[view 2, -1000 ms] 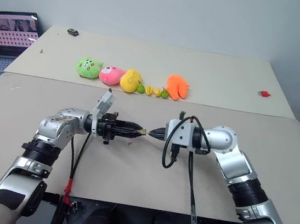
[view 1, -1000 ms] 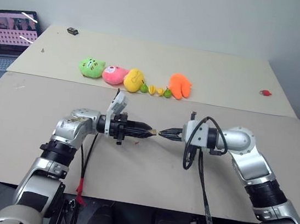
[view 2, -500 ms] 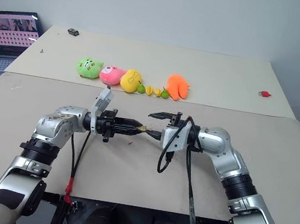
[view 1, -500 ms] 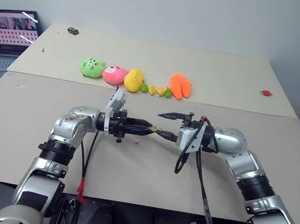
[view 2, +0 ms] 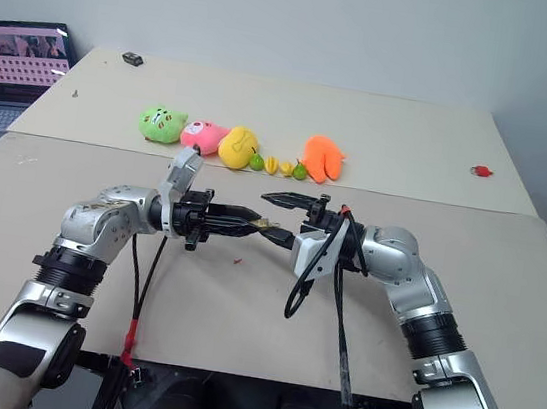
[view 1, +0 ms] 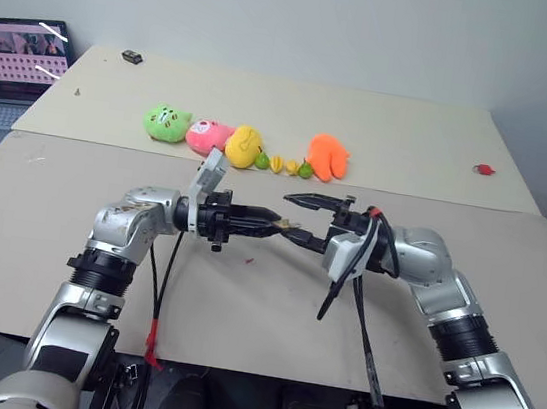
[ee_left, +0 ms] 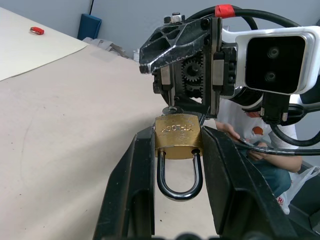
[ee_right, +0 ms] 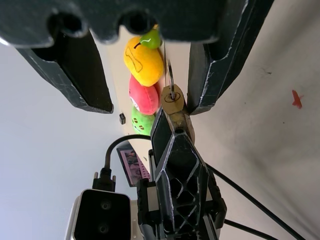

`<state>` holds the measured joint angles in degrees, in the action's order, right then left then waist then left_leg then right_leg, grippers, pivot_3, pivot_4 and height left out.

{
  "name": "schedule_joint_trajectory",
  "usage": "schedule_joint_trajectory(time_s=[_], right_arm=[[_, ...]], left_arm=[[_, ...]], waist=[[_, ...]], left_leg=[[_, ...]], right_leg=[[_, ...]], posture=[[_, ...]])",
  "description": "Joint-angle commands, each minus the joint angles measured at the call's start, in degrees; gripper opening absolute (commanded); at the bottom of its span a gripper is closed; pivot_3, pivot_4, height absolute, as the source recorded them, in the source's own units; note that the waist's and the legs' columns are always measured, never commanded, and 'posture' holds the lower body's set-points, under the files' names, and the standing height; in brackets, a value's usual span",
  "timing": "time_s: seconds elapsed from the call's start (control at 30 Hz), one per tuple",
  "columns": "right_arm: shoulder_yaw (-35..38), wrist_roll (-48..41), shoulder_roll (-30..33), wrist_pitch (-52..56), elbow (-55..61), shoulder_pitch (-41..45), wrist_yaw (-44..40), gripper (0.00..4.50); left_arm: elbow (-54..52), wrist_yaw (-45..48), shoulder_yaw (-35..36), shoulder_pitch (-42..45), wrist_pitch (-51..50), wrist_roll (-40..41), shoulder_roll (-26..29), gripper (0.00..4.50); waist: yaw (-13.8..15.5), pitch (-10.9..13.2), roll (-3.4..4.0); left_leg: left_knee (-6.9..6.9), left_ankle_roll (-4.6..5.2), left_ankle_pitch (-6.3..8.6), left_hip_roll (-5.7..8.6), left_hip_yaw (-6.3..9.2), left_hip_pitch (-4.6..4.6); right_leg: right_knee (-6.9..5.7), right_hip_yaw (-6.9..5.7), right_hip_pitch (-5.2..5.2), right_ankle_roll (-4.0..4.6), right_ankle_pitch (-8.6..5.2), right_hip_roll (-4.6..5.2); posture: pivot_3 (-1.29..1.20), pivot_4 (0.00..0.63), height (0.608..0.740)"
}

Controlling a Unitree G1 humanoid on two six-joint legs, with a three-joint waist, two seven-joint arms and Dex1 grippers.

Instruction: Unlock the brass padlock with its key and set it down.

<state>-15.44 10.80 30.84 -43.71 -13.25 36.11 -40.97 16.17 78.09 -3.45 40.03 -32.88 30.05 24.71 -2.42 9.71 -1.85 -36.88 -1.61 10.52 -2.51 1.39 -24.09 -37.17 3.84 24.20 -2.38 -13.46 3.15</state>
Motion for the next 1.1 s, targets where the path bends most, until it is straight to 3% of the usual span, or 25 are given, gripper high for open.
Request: schedule_joint_trajectory(time_s=[0.03, 0.07, 0.27, 0.3, 0.83, 1.1], right_arm=[[1.4, -2.0, 0.1, -2.1, 2.7, 2.7, 1.0, 2.32], [1.4, -2.4, 0.3, -2.1, 2.7, 2.8, 0.6, 2.17], [1.5, -2.6, 1.5, -3.4, 1.7, 3.5, -0.3, 0.14], [1.5, -2.4, 1.7, -3.7, 1.4, 3.6, -0.2, 0.04], [-1.6, 0.3, 4.0, -10.5, 3.1, 0.9, -0.9, 0.03], [-2.3, 7.0, 4.2, -15.7, 2.2, -0.4, 3.1, 0.03]], left_arm=[[-1.4, -0.2, -0.3, 0.5, -0.3, 0.0, 0.4, 0.82], [-1.4, -0.2, -0.3, 0.4, -0.3, 0.0, 0.5, 0.82], [-1.7, -0.3, -0.4, 0.1, -0.3, 0.1, 0.6, 0.82], [-1.7, -0.4, -0.4, 0.1, -0.3, 0.2, 0.7, 0.82], [-2.6, -0.8, -0.8, -0.6, -1.4, 0.8, 1.1, 0.82], [-3.1, -1.1, -1.2, -0.9, -1.9, 1.2, 1.2, 0.82]], waist=[[0.0, 0.0, 0.00], [0.0, 0.0, 0.00], [0.0, 0.0, 0.00], [0.0, 0.0, 0.00], [0.0, 0.0, 0.00], [0.0, 0.0, 0.00]], left_leg=[[0.00, 0.00, 0.00, 0.00, 0.00, 0.00], [0.00, 0.00, 0.00, 0.00, 0.00, 0.00], [0.00, 0.00, 0.00, 0.00, 0.00, 0.00], [0.00, 0.00, 0.00, -0.01, 0.00, 0.00], [0.00, 0.00, 0.00, 0.00, 0.00, 0.00], [0.00, 0.00, 0.00, 0.00, 0.00, 0.00]], right_leg=[[0.00, 0.00, 0.00, 0.00, 0.00, 0.00], [0.00, 0.00, 0.00, 0.00, 0.00, 0.00], [-0.01, 0.00, 0.01, 0.00, 0.00, 0.00], [0.00, 0.00, 0.00, 0.00, 0.00, 0.00], [0.00, 0.00, 0.00, 0.00, 0.00, 0.00], [0.00, 0.00, 0.01, 0.00, 0.00, 0.00]], posture=[[0.00, 0.150, 0.722], [0.00, 0.150, 0.722], [0.00, 0.150, 0.722], [0.00, 0.150, 0.722], [0.00, 0.150, 0.722], [0.00, 0.150, 0.722]])
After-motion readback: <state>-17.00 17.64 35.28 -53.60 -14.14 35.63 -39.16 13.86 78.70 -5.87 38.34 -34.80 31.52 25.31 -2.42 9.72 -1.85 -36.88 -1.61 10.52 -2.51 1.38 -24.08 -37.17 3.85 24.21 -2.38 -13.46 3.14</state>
